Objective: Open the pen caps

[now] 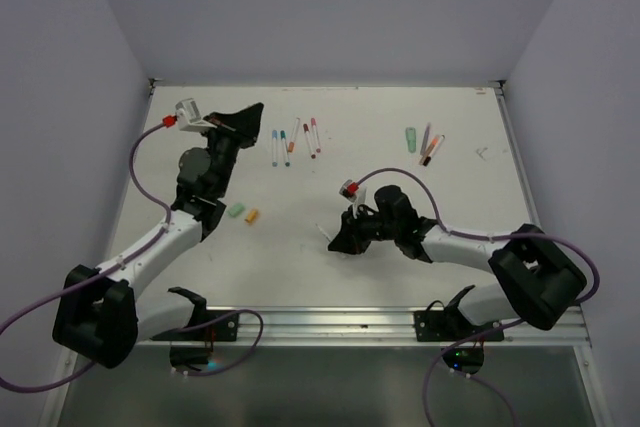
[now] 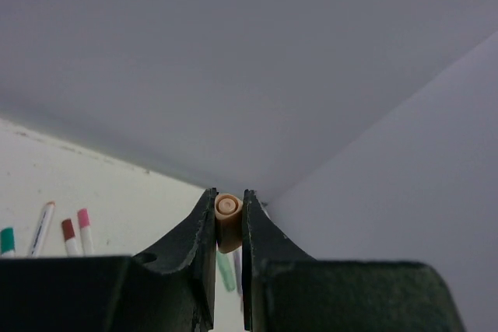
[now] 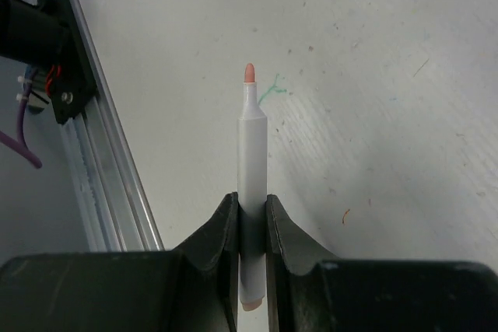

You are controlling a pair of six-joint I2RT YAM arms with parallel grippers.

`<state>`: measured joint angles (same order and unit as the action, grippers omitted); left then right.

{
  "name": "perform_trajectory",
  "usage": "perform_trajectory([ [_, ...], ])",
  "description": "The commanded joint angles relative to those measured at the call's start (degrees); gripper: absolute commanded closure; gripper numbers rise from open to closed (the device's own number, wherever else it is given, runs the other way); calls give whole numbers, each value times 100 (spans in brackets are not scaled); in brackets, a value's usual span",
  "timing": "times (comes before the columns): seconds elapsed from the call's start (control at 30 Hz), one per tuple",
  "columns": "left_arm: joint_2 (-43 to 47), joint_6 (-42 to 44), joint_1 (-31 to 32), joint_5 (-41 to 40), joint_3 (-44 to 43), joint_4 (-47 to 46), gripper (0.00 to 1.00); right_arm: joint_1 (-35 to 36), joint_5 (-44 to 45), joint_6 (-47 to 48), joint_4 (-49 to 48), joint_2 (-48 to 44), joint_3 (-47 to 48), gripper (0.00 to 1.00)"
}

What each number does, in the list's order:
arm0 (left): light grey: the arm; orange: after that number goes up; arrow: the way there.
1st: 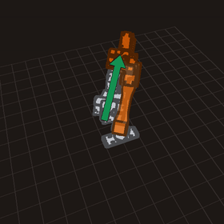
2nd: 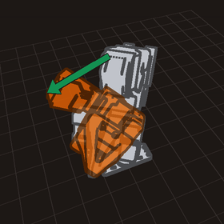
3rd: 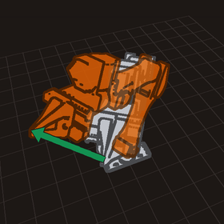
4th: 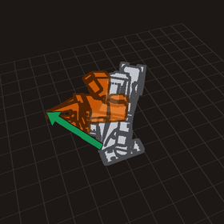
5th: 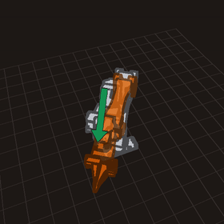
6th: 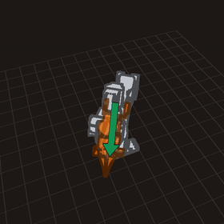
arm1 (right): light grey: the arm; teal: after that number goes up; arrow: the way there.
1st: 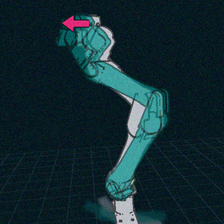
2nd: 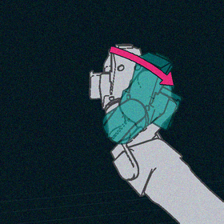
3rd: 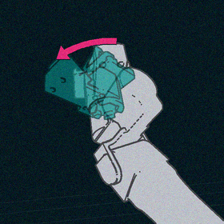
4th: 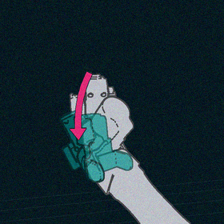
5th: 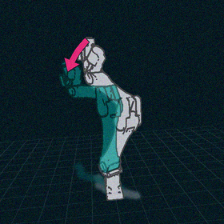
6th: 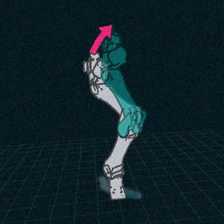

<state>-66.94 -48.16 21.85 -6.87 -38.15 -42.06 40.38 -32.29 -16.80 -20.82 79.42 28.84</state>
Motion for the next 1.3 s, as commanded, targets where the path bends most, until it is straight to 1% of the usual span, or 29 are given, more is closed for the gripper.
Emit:
perform_trajectory([
  [0.0,41,-387,30,-1123,-174,-1146,100,-4,-155,142,227,-190,78,100],
  [0.1,-21,-221,21,-668,-630,-332,100,5,459,142,806,-347,288,100],
  [0.13,-73,-98,21,-309,-771,315,100,5,661,124,973,-391,393,100],
  [0.17,-109,86,21,-149,-903,739,100,-4,1263,54,1331,-496,464,100],
  [0.2,-187,209,21,26,-1200,1614,100,-4,1565,-7,1552,-515,639,100],
  [0.23,-232,385,21,376,-1334,2031,100,-4,1881,-43,1781,-506,753,100],
  [0.27,-258,726,30,519,-1448,2427,100,-4,2285,-17,2270,-489,868,100],
  [0.3,-293,868,48,651,-1580,2796,98,-4,2550,-25,2493,-436,982,100],
  [0.33,-363,1009,65,922,-1634,3505,96,-4,2779,-34,2704,-392,1209,100],
  [0.37,-390,1289,100,994,-1669,3851,94,-4,3077,-78,3045,-340,1299,100],
  [0.4,-434,1422,135,1065,-1721,4594,91,-4,3193,-104,3153,-209,1369,100],
  [0.43,-539,1519,171,1170,-1731,4924,91,-4,3220,-122,3259,-146,1483,100],
  [0.5,-618,1713,241,1302,-1591,5486,89,-4,3561,-271,3479,-15,1554,100],
  [0.57,-715,1862,346,1408,-1485,5752,88,-4,3756,-429,3628,161,1642,100],
  [0.63,-943,2038,478,1435,-1467,6235,86,-13,3967,-543,3699,328,1730,100],
  [0.7,-1180,2135,548,1295,-1476,6630,86,-21,4046,-579,3787,451,1818,100],
  [0.8,-1418,2250,707,926,-1476,6965,86,-65,4240,-641,3910,645,1897,100],
  [0.83,-1462,2276,759,751,-1450,7001,87,-109,4318,-684,3962,732,1906,100],
  [1.0,-1883,2399,777,459,-1274,7107,87,-311,4460,-702,4042,935,1906,100],
  [1.17,-2157,2417,777,90,-1221,7133,87,-566,4512,-658,4077,988,1888,95],
  [1.23,-2236,2443,777,-111,-1221,7194,86,-671,4591,-641,4103,953,1871,93],
  [1.27,-2253,2443,777,-182,-1221,7212,84,-689,4609,-632,4095,918,1871,90],
])
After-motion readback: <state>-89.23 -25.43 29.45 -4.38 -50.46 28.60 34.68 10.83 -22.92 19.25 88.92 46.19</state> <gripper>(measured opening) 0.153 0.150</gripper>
